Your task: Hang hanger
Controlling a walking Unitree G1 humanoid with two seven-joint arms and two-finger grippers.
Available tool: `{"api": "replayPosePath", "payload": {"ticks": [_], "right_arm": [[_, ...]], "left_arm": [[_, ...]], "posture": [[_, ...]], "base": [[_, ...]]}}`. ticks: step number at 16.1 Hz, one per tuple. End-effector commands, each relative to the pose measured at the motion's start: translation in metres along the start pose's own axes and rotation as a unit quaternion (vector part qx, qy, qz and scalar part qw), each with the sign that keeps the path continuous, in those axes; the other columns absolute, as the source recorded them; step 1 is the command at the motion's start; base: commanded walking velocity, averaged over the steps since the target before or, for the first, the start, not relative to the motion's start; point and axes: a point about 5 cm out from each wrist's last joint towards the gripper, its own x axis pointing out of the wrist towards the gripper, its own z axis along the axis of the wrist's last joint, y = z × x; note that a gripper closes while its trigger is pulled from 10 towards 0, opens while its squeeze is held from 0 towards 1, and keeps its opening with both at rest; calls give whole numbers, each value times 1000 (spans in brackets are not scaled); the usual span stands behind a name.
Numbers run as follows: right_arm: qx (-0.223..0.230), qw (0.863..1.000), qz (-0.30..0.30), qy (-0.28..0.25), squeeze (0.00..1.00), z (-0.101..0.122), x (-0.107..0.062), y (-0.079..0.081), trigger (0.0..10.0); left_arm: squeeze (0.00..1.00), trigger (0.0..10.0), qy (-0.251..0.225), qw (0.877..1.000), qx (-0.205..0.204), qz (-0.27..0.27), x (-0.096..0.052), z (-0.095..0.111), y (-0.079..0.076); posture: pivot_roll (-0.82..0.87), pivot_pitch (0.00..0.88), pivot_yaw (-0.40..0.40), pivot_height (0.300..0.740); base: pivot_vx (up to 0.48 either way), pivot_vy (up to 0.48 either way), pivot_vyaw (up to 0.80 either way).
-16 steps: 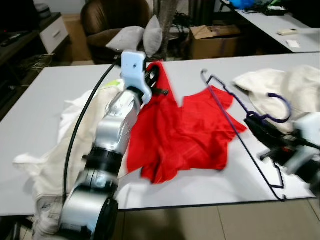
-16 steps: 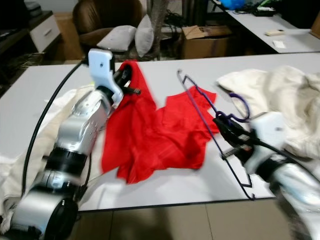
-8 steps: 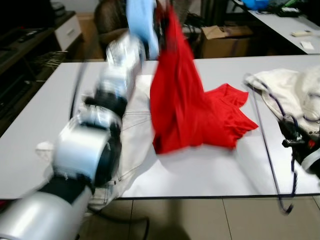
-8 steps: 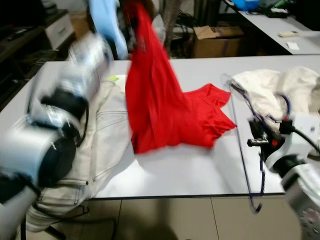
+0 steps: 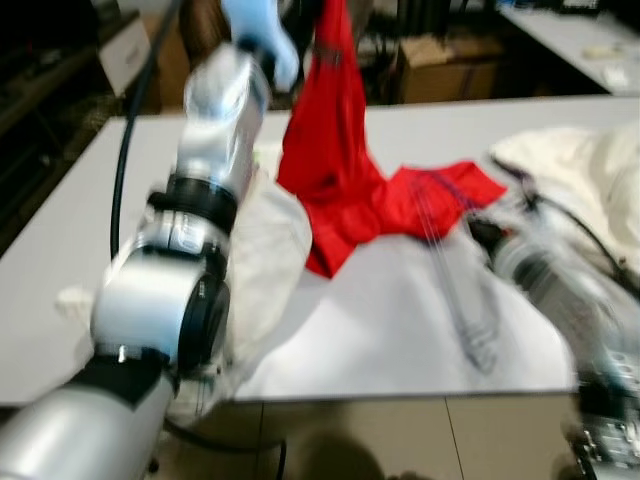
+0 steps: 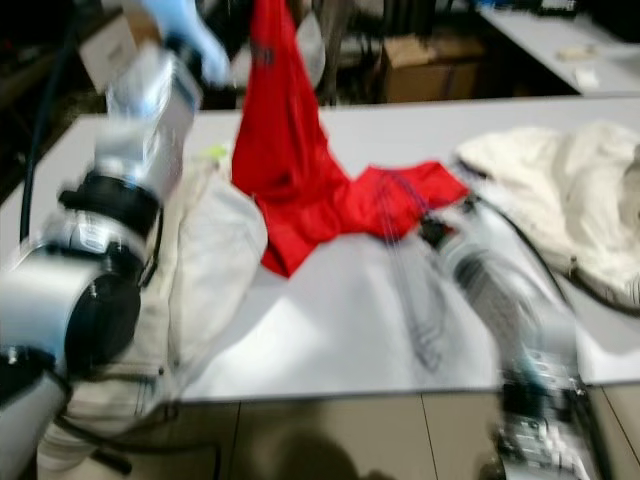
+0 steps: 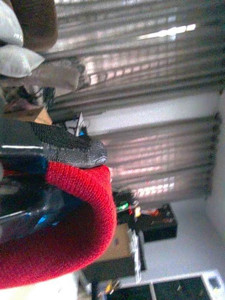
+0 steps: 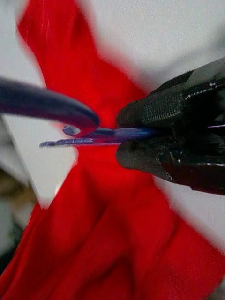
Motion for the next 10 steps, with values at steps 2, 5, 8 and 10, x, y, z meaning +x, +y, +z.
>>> {"api": "replayPosePath", "payload": {"ticks": [2, 5, 8, 10], "right_arm": [[52, 994, 92, 36, 0, -5, 25, 28, 10000], [99, 981, 166, 28, 0, 0, 39, 52, 10000], [70, 978, 193, -40, 0, 15, 35, 43, 10000], [23, 986, 157, -52, 0, 18, 31, 31, 10000]], "left_arm": [[0, 0, -47, 998, 20, -28, -4, 19, 0], [0, 0, -62, 997, 25, -46, -15, 21, -4], [0, 0, -85, 996, -1, -22, -16, 33, 0], [0, 0, -21, 999, 10, 26, -7, 24, 17]], "posture": [[-77, 0, 39, 740], [-63, 0, 29, 740], [-60, 0, 34, 740], [-56, 0, 37, 740]], "base": [[0, 0, 0], [0, 0, 0], [0, 0, 0], [0, 0, 0]]}}
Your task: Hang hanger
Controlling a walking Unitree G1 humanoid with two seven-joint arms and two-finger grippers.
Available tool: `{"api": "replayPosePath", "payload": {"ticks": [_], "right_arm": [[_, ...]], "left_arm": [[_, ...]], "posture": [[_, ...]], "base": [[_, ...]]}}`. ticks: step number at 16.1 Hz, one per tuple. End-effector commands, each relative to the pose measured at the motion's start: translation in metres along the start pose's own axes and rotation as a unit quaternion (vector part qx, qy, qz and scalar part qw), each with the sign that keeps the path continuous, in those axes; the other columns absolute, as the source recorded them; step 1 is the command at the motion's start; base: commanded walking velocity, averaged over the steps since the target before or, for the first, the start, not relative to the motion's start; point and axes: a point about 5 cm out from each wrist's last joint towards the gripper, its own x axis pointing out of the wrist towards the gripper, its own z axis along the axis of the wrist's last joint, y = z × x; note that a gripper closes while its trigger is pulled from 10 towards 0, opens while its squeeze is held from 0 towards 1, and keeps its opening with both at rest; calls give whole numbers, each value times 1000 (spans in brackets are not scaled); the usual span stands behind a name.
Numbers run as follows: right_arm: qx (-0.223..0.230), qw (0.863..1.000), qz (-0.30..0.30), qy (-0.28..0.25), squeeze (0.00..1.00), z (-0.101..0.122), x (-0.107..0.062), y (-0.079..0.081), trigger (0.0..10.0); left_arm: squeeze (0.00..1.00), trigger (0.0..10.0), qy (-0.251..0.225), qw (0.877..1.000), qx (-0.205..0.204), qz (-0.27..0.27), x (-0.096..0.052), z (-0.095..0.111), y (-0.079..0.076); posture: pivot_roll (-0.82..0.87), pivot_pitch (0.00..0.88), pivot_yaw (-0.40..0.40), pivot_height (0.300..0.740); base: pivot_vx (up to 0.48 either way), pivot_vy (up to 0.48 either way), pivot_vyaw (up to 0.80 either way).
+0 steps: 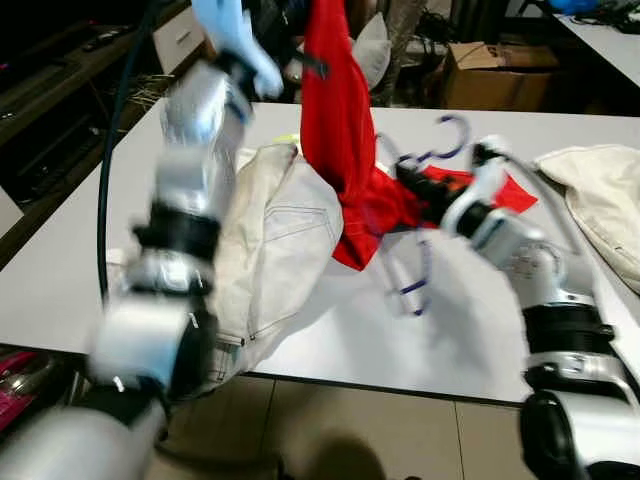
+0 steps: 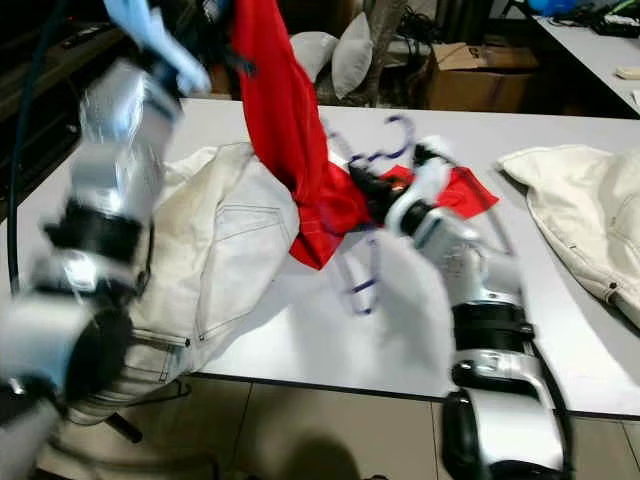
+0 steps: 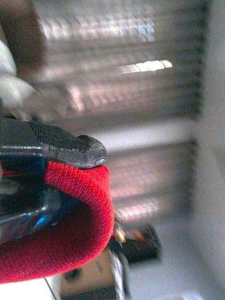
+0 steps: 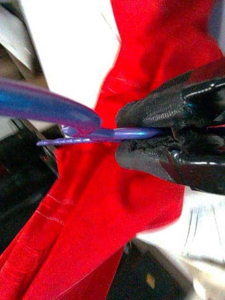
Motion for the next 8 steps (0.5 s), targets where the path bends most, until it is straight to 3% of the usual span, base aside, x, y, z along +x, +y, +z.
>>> {"api": "replayPosePath", "payload": {"ticks": [1, 2, 4, 5, 6, 7, 8], "right_arm": [[-50, 999, -3, -18, 0, 9, -14, -2, 10000], [-86, 995, 10, -40, 0, 19, -31, 0, 10000], [-107, 992, 24, -56, 0, 25, -49, 1, 10000], [-121, 991, 14, -57, 0, 25, -61, -2, 10000], [-132, 989, 6, -60, 0, 22, -67, -2, 10000], [-136, 989, 4, -62, 0, 22, -69, -1, 10000], [-142, 987, 8, -74, 0, 22, -70, 5, 10000]], "left_arm": [[0, 0, 98, 994, 13, 42, 0, -24, 11], [0, 0, 145, 987, 12, 68, -1, -37, 15], [0, 0, 170, 982, 25, 77, 1, -41, 15], [0, 0, 159, 981, 55, 94, 13, -24, 21], [0, 0, 34, 986, 79, 139, 36, 38, 37], [0, 0, -18, 986, 72, 151, 40, 60, 40], [0, 0, -123, 979, 74, 142, 43, 101, 43]], "posture": [[-62, 0, 46, 740], [-72, 0, 54, 740], [-84, 0, 62, 740], [-92, 0, 69, 740], [-104, 0, 79, 740], [-102, 0, 78, 740], [-98, 0, 76, 740]], "base": [[0, 0, 0], [0, 0, 0], [0, 0, 0], [0, 0, 0], [0, 0, 0], [0, 0, 0], [0, 0, 0]]}}
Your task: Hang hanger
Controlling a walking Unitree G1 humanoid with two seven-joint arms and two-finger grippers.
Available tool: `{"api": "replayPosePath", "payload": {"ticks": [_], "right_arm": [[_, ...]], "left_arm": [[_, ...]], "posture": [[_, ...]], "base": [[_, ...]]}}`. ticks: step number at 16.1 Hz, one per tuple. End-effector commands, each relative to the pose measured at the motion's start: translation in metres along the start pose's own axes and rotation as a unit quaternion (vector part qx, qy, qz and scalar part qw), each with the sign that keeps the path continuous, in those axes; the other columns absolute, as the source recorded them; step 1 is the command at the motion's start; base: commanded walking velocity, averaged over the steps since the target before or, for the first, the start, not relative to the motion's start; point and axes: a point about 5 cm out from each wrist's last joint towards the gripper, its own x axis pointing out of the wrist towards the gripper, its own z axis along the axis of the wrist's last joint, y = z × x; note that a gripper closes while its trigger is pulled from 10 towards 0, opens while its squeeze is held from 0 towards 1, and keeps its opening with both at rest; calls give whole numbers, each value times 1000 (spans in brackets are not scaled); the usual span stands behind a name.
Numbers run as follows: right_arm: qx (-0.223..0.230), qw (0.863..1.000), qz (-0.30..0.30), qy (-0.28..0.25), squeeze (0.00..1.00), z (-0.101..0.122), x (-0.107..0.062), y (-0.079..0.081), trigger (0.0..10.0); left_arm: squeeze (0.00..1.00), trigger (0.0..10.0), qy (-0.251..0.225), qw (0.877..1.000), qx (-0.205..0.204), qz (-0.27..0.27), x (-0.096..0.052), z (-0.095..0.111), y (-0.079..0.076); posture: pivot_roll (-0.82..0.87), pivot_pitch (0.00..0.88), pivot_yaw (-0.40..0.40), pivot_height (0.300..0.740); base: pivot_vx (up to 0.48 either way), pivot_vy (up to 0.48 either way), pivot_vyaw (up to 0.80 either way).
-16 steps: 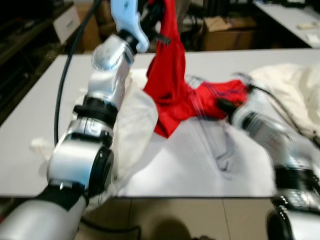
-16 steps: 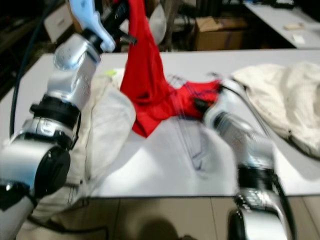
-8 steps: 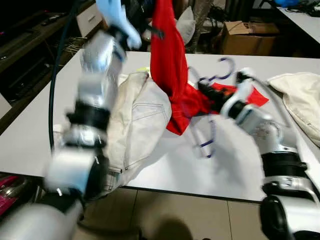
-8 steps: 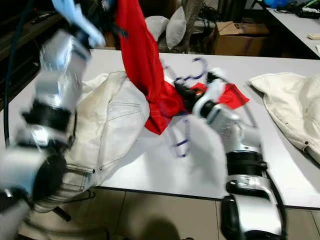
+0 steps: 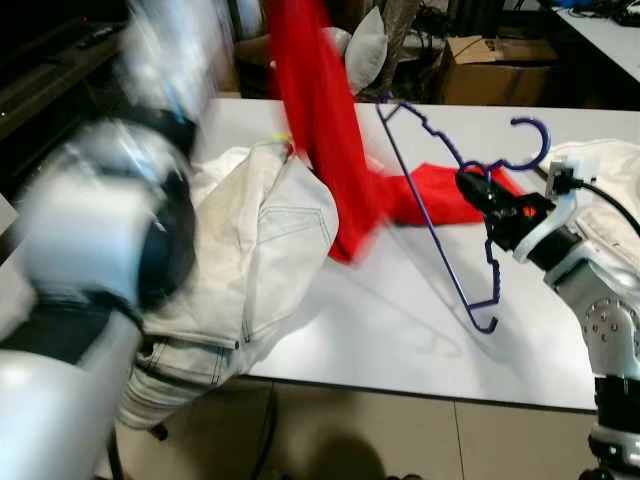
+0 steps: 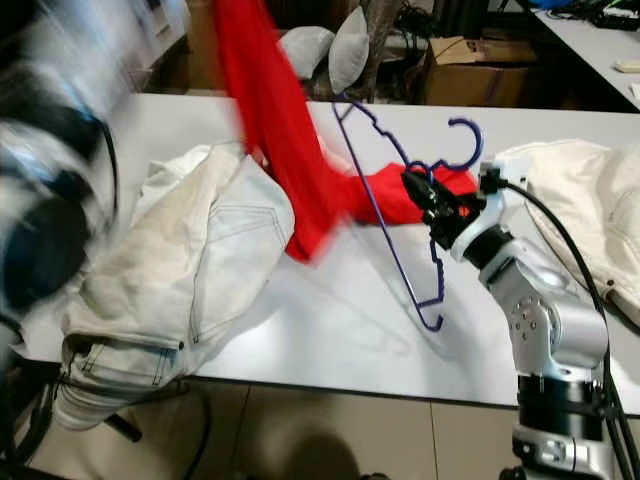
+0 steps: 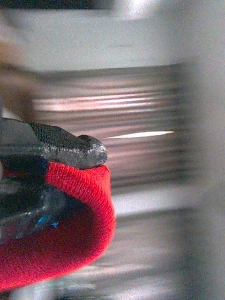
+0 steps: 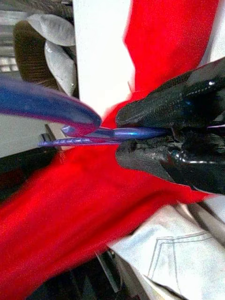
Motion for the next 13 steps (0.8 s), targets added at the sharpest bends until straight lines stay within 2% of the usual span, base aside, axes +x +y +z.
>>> {"api": "replayPosePath", "payload": {"ticks": [1, 2, 3, 4, 5, 6, 8, 9, 10, 11, 12, 13], "right_arm": [[-14, 999, 20, -33, 0, 11, 0, 13, 10000], [-15, 999, 36, -34, 0, 9, 1, 24, 10000], [-21, 998, 53, -26, 0, 6, 0, 34, 10000], [-24, 997, 68, -13, 0, 1, -3, 42, 10000], [-23, 997, 75, -5, 0, -4, -5, 45, 10000], [-26, 996, 80, 13, 0, -12, -8, 50, 10000], [-26, 995, 88, 30, 0, -19, -11, 56, 10000], [-29, 995, 91, 42, 0, -21, -13, 59, 10000], [-31, 995, 87, 49, 0, -22, -16, 59, 10000], [-29, 995, 84, 53, 0, -23, -18, 59, 10000], [-29, 994, 82, 61, 0, -25, -21, 59, 10000], [-29, 994, 55, 89, 0, -31, -28, 54, 10000]], "left_arm": [[0, 0, -44, 999, 0, -20, -6, 4, 3], [0, 0, 23, 997, 23, -65, -30, -37, -4], [0, 0, 138, 987, 18, -77, -70, -93, -9], [0, 0, 258, 959, 42, -113, -124, -144, -17], [0, 0, 310, 940, 53, -130, -155, -165, -20], [0, 0, 396, 904, 52, -155, -213, -195, -24], [0, 0, 465, 864, 57, -183, -256, -209, -22], [0, 0, 494, 851, 51, -173, -265, -211, -16], [0, 6039, 504, 846, 56, -164, -266, -210, -10], [0, 10000, 502, 848, 63, -154, -262, -209, -5], [0, 10000, 499, 852, 51, -150, -255, -206, 0], [1000, 10000, 500, 854, 33, -140, -249, -200, 12]], "posture": [[-88, 0, 65, 740], [-93, 0, 71, 740], [-83, 0, 69, 740], [-83, 0, 69, 740], [-79, 0, 57, 740], [-75, 0, 49, 740], [-75, 0, 49, 740], [-78, 0, 54, 740], [-74, 0, 52, 740], [-74, 0, 52, 740], [-72, 0, 52, 740], [-73, 0, 58, 740]], "base": [[0, 0, 0], [0, 0, 0], [0, 0, 0], [0, 0, 0], [0, 0, 0], [0, 0, 0], [0, 0, 0], [0, 0, 0], [0, 0, 0], [0, 0, 0], [0, 0, 0], [0, 0, 0]]}}
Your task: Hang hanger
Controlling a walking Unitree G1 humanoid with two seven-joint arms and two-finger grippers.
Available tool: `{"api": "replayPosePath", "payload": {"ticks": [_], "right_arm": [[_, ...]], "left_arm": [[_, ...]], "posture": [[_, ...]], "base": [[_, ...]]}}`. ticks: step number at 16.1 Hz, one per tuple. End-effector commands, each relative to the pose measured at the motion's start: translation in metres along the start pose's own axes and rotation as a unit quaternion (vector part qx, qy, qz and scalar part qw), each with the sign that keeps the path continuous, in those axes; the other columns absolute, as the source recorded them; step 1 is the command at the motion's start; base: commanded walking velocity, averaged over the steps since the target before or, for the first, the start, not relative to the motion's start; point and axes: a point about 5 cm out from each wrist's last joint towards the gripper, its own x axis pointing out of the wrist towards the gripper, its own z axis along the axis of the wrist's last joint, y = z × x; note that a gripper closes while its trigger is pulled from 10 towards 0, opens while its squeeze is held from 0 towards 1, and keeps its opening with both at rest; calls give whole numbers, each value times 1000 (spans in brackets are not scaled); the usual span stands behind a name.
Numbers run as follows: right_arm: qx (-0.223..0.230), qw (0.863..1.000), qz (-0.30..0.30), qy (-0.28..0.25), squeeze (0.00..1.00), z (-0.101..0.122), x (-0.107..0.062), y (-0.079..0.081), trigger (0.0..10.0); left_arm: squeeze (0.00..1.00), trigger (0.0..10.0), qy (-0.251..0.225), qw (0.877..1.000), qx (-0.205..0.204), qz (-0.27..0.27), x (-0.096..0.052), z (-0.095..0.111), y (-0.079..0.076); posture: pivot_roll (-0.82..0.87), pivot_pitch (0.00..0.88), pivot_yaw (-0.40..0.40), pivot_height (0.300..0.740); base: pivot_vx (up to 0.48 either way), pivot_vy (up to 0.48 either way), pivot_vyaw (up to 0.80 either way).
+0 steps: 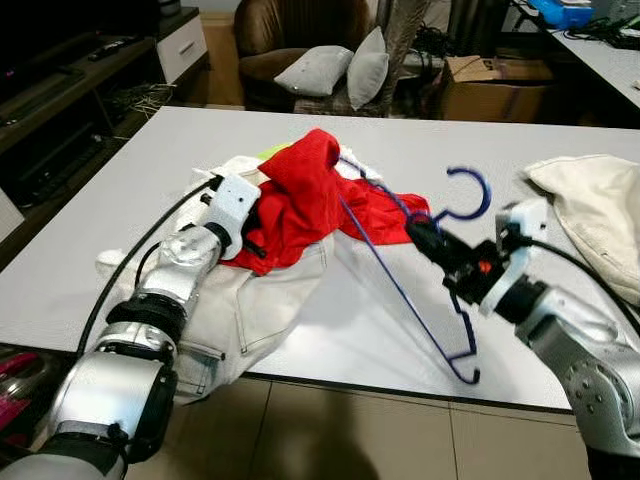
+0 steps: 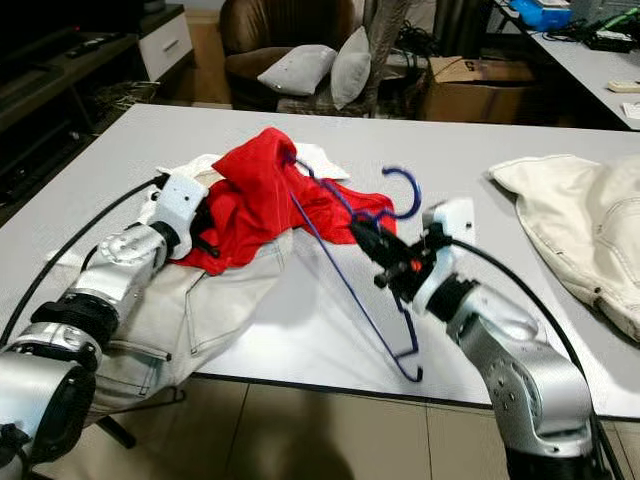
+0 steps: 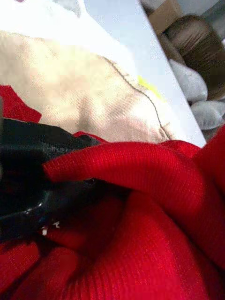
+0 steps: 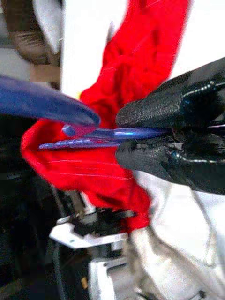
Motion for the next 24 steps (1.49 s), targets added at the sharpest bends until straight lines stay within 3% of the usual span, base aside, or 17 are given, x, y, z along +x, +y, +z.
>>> {"api": "replayPosePath", "payload": {"ticks": [1, 3, 6, 9, 10, 13, 14, 15, 16, 17, 18, 20, 21, 24], "right_arm": [[-4, 1000, -23, 18, 0, -1, -6, -3, 10000], [-21, 996, -53, 65, 0, -8, -33, -11, 10000], [-56, 990, -70, 109, 0, -4, -76, -16, 10000], [-71, 986, -71, 131, 0, 4, -101, -17, 10000], [-84, 984, -95, 126, 0, 11, -109, -23, 10000], [-96, 975, -191, 61, 0, 33, -108, -42, 10000], [-90, 972, -216, 37, 0, 38, -103, -45, 10000], [-88, 971, -222, 27, 0, 40, -101, -45, 10000], [-78, 971, -226, 4, 0, 42, -92, -43, 10000], [-67, 969, -237, -14, 0, 42, -83, -41, 10000], [-49, 966, -252, -30, 0, 40, -68, -39, 10000], [-36, 970, -237, -33, 0, 34, -54, -31, 10000], [-25, 974, -224, -35, 0, 31, -46, -24, 10000], [-10, 978, -208, -31, 0, 25, -36, -11, 10000]], "left_arm": [[1000, 10000, 0, 1000, -14, 11, -6, 6, 18], [1000, 10000, 18, 999, 0, 49, -21, 7, 45], [1000, 10000, 2, 996, 17, 92, -41, 22, 82], [1000, 10000, -2, 995, 28, 91, -54, 32, 100], [1000, 10000, -25, 995, 23, 90, -59, 42, 106], [1000, 10000, -123, 990, -7, 66, -60, 73, 108], [1000, 10000, -175, 981, -39, 72, -56, 91, 106], [1000, 10000, -196, 976, -56, 77, -53, 100, 103], [1000, 10000, -213, 974, -68, 41, -37, 111, 84], [0, 10000, -196, 979, -55, -6, -18, 109, 56], [0, 10000, -161, 984, -69, -45, 4, 94, 21], [0, 10000, -86, 992, -59, -71, 18, 58, -13], [0, 10000, -60, 994, -61, -71, 20, 38, -26], [0, 10000, 12, 995, -73, -64, 18, -4, -46]], "posture": [[-72, 0, 58, 740], [-78, 0, 67, 740], [-90, 0, 78, 740], [-80, 0, 81, 740], [-81, 0, 84, 740], [-81, 0, 84, 740], [-81, 0, 84, 740], [-81, 0, 84, 740], [-85, 0, 83, 740], [-88, 0, 78, 740], [-94, 0, 77, 740], [-92, 0, 76, 740], [-93, 0, 76, 740], [-109, 0, 84, 740]], "base": [[0, 0, 0], [0, 0, 0], [0, 0, 0], [0, 0, 0], [0, 0, 0], [0, 0, 0], [0, 0, 0], [0, 0, 0], [0, 0, 0], [0, 0, 0], [0, 0, 0], [0, 0, 0], [0, 0, 0], [0, 0, 0]]}}
